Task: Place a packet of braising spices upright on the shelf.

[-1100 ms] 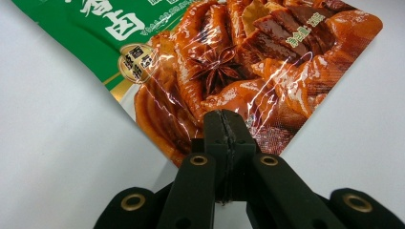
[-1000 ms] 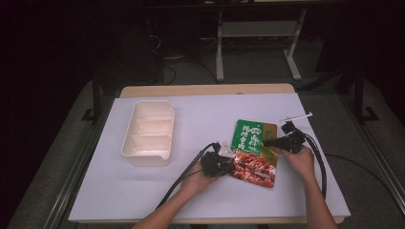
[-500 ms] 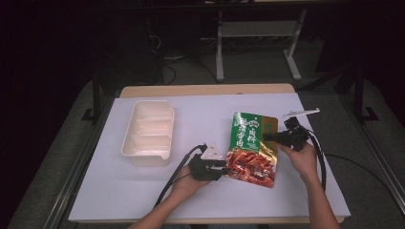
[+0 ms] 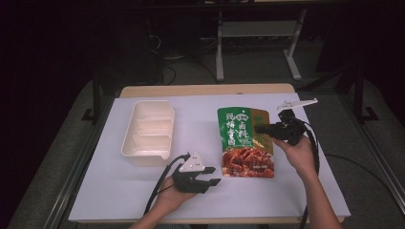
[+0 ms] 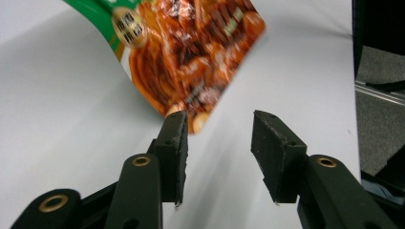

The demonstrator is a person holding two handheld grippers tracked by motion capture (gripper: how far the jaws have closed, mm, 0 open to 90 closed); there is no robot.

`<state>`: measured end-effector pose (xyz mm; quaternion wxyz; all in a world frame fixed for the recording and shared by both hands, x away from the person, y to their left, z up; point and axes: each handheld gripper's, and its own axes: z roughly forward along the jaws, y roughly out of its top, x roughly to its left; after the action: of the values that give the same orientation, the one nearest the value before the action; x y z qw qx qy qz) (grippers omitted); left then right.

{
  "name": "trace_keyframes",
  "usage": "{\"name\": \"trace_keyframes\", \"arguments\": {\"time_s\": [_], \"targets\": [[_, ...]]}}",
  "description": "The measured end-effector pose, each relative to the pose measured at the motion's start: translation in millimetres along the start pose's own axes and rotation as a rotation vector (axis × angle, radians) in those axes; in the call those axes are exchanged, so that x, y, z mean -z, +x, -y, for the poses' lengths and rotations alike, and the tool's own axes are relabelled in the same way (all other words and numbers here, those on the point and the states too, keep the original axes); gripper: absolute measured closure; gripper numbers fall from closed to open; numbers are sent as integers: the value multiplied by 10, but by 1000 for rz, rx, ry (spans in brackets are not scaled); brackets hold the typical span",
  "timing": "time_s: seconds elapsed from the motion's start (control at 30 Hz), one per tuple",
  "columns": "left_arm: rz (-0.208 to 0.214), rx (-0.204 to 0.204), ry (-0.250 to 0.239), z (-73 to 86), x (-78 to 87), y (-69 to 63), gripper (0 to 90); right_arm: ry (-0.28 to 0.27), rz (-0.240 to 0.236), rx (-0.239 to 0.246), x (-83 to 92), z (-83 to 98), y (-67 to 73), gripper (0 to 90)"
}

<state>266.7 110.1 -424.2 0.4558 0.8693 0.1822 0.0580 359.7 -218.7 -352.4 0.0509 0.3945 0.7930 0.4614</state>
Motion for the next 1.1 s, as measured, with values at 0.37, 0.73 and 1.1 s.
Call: {"name": "trace_keyframes", "arguments": {"time_s": [0.37, 0.73, 1.1], "targets": [[-7, -17, -42, 198, 254, -66, 485, -38, -21, 139, -30, -395, 433, 900], [1, -27, -46, 412, 465, -59, 431, -88, -25, 177, -203, -709, 580, 900], [0, -29, -53, 526, 620, -100, 421, -140, -90, 199, -444, -979, 776, 900]]}}
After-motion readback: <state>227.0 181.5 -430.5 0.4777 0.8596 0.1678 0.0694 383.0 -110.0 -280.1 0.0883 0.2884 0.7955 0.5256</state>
